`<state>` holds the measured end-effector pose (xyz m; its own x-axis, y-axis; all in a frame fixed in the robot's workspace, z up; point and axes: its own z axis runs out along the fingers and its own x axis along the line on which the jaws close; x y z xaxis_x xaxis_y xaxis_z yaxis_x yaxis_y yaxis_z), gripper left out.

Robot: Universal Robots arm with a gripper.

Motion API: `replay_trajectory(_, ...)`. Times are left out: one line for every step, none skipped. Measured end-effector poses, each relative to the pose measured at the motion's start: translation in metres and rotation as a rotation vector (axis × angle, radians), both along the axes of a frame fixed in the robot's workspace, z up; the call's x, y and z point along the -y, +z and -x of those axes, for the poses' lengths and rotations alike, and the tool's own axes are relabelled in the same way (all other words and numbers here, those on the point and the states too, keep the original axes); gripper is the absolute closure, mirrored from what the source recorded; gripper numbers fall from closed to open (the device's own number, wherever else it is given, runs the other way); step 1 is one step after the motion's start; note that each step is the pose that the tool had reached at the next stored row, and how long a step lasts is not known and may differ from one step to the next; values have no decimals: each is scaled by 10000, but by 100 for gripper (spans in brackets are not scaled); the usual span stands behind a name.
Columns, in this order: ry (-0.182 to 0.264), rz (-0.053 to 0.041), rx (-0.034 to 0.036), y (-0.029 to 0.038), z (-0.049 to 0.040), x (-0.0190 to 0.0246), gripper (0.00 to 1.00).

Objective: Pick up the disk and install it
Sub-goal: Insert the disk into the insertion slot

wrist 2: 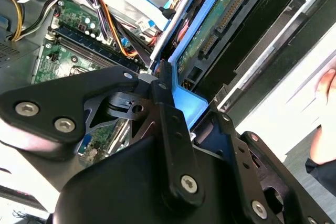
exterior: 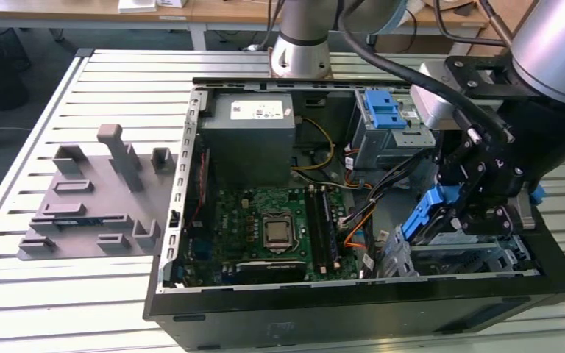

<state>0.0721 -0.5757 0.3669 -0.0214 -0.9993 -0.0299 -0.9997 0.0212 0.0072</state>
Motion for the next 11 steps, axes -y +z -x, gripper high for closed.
replay_trajectory(0, 0, 0, -12, 0, 0, 64)
replay_trajectory(-1, 0, 0, -23, 0, 0, 64)
replay_trajectory(-1, 1, -1, -34, 0, 0, 64)
replay_trajectory(-1, 0, 0, -46, 0, 1, 64)
replay_trajectory(-1, 1, 0, -58, 0, 1, 64)
replay_trajectory(-1, 1, 0, -71, 0, 1, 64)
replay_trajectory(-2, 0, 0, -82, 0, 1, 64)
replay_trajectory(-2, 0, 0, -90, 0, 1, 64)
replay_trajectory(-2, 2, 0, -92, -1, 1, 64)
replay_trajectory(-2, 3, 0, -92, -1, 1, 64)
replay_trajectory(-2, 3, -1, -92, -1, 1, 64)
